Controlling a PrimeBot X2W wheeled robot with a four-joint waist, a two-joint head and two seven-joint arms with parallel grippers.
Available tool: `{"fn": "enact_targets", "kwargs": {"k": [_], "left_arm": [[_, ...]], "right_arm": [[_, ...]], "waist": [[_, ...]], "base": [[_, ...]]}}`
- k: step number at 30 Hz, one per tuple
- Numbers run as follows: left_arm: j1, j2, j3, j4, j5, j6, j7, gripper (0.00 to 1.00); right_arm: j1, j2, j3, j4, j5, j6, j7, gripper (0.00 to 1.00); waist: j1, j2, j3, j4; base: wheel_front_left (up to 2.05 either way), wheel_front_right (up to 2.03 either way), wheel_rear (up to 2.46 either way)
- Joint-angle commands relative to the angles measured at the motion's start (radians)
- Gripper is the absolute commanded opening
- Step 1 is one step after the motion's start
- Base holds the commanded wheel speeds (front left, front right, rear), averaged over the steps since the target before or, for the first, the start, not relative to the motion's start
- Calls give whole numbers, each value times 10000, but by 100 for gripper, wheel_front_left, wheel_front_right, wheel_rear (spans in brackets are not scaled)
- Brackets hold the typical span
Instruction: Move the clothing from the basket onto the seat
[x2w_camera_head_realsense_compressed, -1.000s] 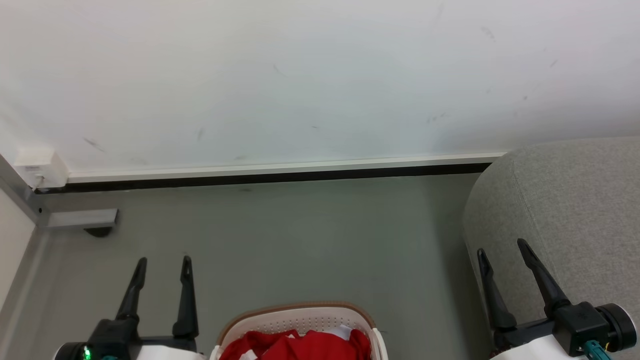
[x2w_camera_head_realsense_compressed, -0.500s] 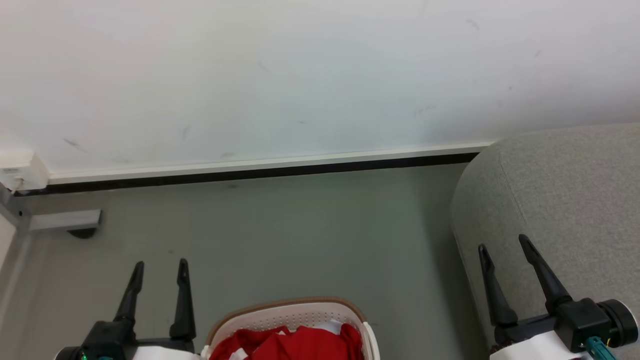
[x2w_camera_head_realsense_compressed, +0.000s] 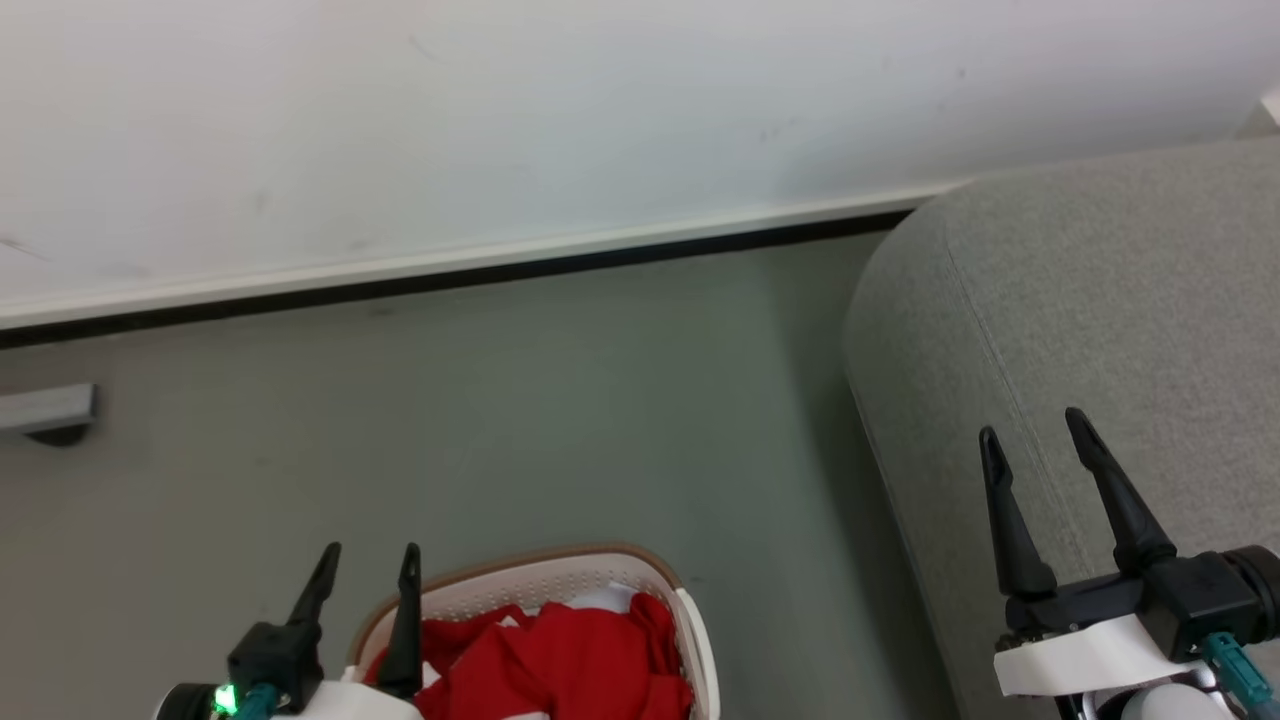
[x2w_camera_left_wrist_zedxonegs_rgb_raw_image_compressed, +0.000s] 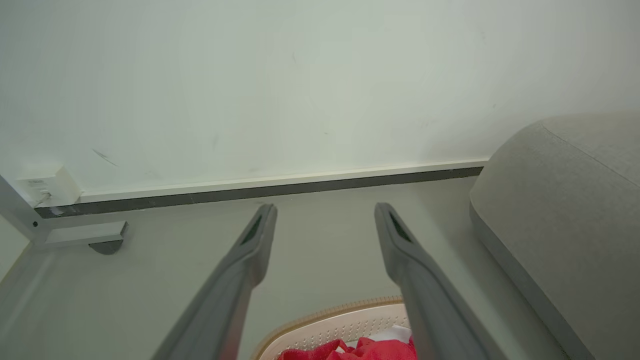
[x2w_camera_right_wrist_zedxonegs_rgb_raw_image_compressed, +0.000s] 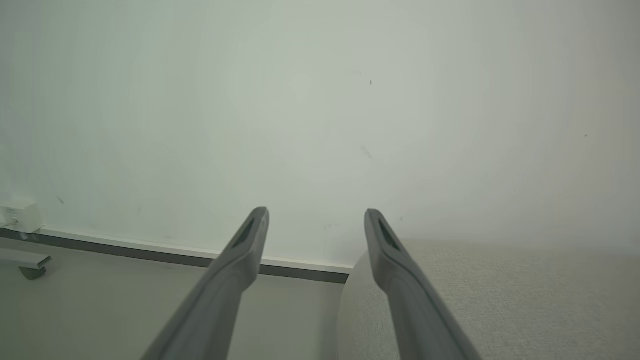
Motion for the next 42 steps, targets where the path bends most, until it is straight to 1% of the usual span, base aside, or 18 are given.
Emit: {"fn": "enact_targets", "kwargs": {"k": [1,11,16,20,25,28,31,32,35,36,40,42], "left_arm": [[-239,193,-79,371,201,-97,-7,100],[-1813,875,-695,3054,523,-795,147,100],[-2627,1169,-1346,4425,835,-1145,578,100],[-3232,1347,-1910,5496,1037,-1320,923,100],[-3905,1619,-2632,6804,1322,-1399,1682,100],[-4335,1719,-3015,7359,1467,-1411,1893,100],[-4595,1797,-3209,7677,1495,-1413,2036,100],[-4891,1909,-3419,7951,1566,-1420,2190,100],[-5297,2004,-3776,8358,1499,-1424,2335,100],[-5297,2004,-3776,8358,1499,-1424,2335,100],[-5753,2239,-4237,8891,1435,-1423,2491,100],[-5953,2267,-4472,9119,1438,-1413,2575,100]], "right_arm": [[-182,-39,-51,-100,52,-21,7,100],[-707,-39,-172,-503,412,-22,7,100],[-1003,-36,-193,-733,731,-21,7,100],[-1249,-35,-245,-910,993,-22,7,100],[-1541,-32,-186,-1089,1418,-21,7,100],[-1675,-33,-147,-1168,1580,-21,8,100],[-1775,-32,-141,-1195,1648,-22,8,100],[-1921,-32,-145,-1266,1701,-21,8,100],[-1978,-35,-238,-1329,1794,-22,8,100],[-1978,-35,-238,-1329,1794,-22,8,100],[-2101,-32,-296,-1292,1971,-21,8,100],[-2176,-32,-309,-1342,2032,-21,8,100]], "waist": [[0,0,418,-314],[0,0,1953,-971],[0,0,2804,-1255],[0,0,3394,-1474],[0,0,4051,-1689],[0,0,4427,-1794],[0,0,4718,-1859],[0,0,5050,-1937],[0,0,5476,-2026],[0,0,5476,-2026],[0,0,5912,-2109],[0,0,6087,-2140]], "base": [[0,0,0],[0,0,0],[0,0,0],[0,0,0],[0,0,0],[0,0,0],[0,0,0],[0,0,0],[0,0,0],[0,0,0],[0,0,0],[0,0,0]]}}
